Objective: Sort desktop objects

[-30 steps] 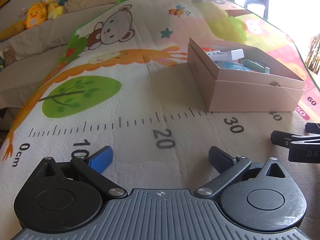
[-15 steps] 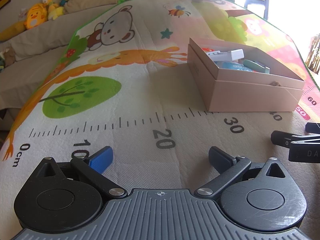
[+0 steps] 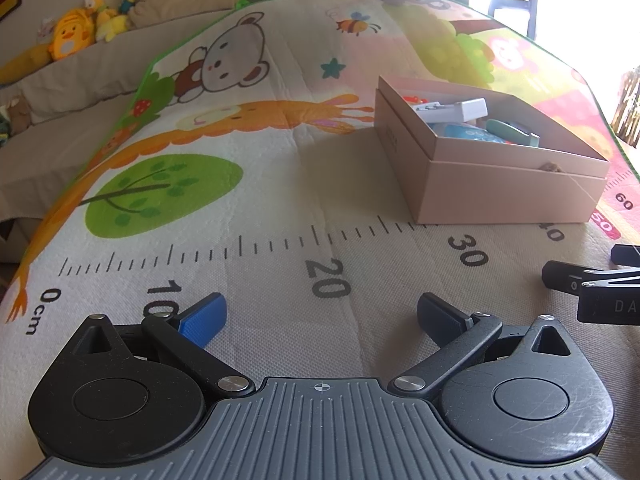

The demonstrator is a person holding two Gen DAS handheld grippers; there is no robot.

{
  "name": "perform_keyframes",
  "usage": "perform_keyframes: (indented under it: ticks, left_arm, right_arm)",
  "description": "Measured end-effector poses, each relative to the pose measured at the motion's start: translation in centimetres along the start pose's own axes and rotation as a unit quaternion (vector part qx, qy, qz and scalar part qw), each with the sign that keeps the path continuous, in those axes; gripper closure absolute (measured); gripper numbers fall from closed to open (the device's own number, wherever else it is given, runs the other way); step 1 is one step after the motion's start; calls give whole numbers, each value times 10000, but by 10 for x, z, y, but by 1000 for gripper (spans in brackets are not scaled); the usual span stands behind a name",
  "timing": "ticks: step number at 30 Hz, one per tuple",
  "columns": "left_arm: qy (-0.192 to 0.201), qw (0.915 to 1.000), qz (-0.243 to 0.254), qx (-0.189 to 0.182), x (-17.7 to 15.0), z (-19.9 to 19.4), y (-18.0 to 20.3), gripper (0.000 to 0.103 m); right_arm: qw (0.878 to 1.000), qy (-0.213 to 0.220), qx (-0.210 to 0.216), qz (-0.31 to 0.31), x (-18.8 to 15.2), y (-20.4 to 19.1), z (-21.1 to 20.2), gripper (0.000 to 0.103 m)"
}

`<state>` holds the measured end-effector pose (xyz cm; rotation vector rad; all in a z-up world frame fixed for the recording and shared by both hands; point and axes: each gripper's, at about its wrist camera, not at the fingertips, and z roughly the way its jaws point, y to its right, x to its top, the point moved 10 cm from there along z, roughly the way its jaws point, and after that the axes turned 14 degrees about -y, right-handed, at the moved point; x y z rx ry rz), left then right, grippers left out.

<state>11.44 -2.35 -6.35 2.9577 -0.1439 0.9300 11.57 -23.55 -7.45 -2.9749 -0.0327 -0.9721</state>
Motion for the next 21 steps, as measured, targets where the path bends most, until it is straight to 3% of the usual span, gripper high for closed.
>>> perform_keyframes:
  ticks: [21]
  left_arm:
    - [12,10000,-13,-16,1,-2,-1,0]
  right_arm:
    - [10000,-10,-8,-9,-1,1,0,0]
